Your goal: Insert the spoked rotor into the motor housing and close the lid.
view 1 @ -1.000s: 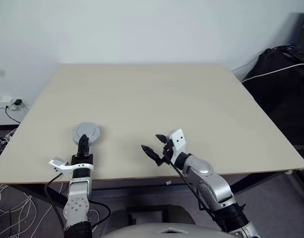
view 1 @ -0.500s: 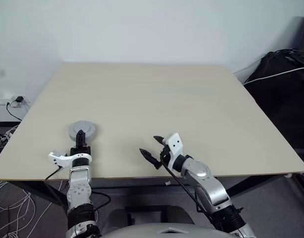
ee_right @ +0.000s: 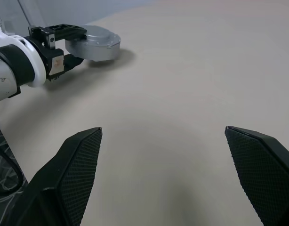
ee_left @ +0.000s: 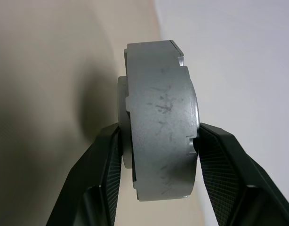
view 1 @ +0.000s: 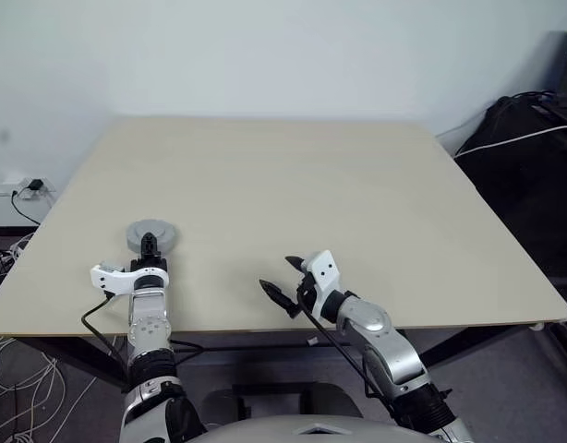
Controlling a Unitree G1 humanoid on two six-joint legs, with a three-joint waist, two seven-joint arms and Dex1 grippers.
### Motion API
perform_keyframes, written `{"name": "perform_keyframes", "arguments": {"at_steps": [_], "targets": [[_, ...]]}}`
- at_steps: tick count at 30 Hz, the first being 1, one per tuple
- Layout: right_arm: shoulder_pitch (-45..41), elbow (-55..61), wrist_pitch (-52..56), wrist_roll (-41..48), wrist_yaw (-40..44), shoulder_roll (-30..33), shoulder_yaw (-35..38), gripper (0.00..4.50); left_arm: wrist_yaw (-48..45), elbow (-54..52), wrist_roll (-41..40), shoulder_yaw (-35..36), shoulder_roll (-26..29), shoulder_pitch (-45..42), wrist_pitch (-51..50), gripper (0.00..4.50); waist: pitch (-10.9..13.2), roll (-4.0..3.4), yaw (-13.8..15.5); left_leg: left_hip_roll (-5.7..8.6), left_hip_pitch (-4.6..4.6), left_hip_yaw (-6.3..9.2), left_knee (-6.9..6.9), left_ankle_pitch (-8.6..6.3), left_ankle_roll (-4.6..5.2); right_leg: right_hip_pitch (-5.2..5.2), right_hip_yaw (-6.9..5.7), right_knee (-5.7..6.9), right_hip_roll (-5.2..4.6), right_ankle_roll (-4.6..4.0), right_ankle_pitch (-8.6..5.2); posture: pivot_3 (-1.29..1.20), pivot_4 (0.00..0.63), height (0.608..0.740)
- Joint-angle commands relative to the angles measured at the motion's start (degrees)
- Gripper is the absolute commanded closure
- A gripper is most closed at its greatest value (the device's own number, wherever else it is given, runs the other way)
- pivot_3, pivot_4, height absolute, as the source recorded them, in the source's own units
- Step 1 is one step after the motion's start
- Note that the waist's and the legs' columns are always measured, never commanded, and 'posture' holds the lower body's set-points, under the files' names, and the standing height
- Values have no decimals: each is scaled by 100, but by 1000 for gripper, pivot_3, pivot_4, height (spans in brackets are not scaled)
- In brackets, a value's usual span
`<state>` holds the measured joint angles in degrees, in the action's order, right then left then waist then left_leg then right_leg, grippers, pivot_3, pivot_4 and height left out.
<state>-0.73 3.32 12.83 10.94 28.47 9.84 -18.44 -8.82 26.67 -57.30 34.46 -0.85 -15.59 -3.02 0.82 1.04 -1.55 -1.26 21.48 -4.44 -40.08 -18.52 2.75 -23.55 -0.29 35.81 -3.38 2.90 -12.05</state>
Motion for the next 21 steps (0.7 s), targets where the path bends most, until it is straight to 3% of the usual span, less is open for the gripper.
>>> {"name": "perform_keyframes", "arguments": {"at_steps": [1, 8, 15, 21], "targets": [[-38, 101, -45, -2, 13, -36, 88, 0, -273, 14, 88, 30, 225, -390, 13, 2410, -1, 2, 6, 0, 0, -1, 0, 0, -1, 0, -1, 0, 0, 3, 2, 0, 0, 740], [-43, 81, -42, -36, 23, -75, 83, 0, -326, 352, 260, 89, 388, -595, -81, 2410, -2, 4, -3, 0, 1, -2, 0, 3, -5, 3, -9, 0, 0, 23, 13, 0, 0, 740], [-39, 68, -51, -53, 25, -99, 76, 0, -101, 459, 442, 103, 338, -667, -150, 143, -3, 4, 1, 0, -2, -2, 0, 6, -12, 6, -12, 4, 0, 23, 15, 0, 0, 740], [-44, 57, -22, -84, 15, -109, 78, 0, 44, 335, 501, 111, 276, -644, -198, 62, -3, 4, 1, 0, -4, 0, 0, 8, -15, 7, -15, 7, 0, 23, 15, 0, 0, 740]]}}
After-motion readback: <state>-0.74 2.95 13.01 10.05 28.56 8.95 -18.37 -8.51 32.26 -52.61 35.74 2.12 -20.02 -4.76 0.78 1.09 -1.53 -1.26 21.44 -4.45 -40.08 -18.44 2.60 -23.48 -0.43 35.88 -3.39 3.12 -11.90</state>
